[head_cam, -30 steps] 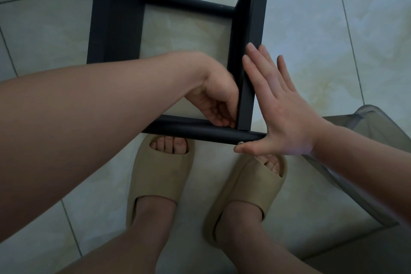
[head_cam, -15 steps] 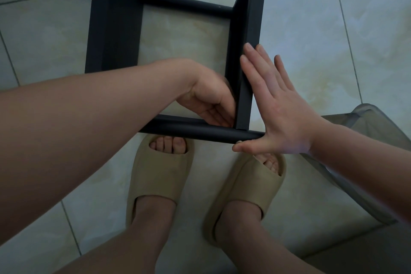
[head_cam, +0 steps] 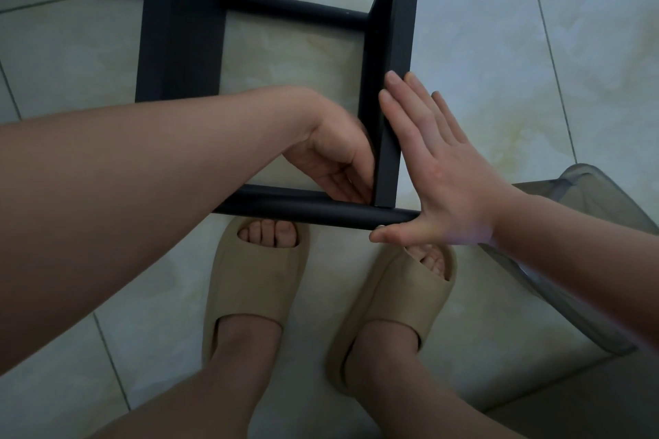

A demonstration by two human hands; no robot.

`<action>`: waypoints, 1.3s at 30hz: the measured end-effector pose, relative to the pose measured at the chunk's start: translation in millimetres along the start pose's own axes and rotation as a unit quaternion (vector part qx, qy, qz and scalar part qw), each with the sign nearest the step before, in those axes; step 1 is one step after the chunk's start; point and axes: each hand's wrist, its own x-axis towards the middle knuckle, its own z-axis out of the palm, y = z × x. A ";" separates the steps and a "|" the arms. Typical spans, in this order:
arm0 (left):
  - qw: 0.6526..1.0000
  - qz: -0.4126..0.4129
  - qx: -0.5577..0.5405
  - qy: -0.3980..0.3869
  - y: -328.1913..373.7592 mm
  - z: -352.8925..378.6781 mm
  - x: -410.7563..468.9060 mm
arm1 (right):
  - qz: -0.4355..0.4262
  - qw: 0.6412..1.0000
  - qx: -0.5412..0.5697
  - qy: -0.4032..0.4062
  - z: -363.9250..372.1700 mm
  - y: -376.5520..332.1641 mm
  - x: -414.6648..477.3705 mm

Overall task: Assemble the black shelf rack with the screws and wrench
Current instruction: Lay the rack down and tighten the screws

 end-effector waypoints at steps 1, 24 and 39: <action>1.000 -0.006 0.015 0.004 1.4 -0.9 1.3 | 0.000 1.000 0.000 0.000 0.1 0.2 0.1; 0.999 -0.038 0.022 0.019 5.2 -4.2 3.2 | 0.001 1.000 0.002 0.001 2.0 0.9 0.6; 1.000 -0.011 0.007 0.027 4.4 -0.3 4.7 | 0.005 1.000 0.004 -0.006 0.6 -0.5 1.4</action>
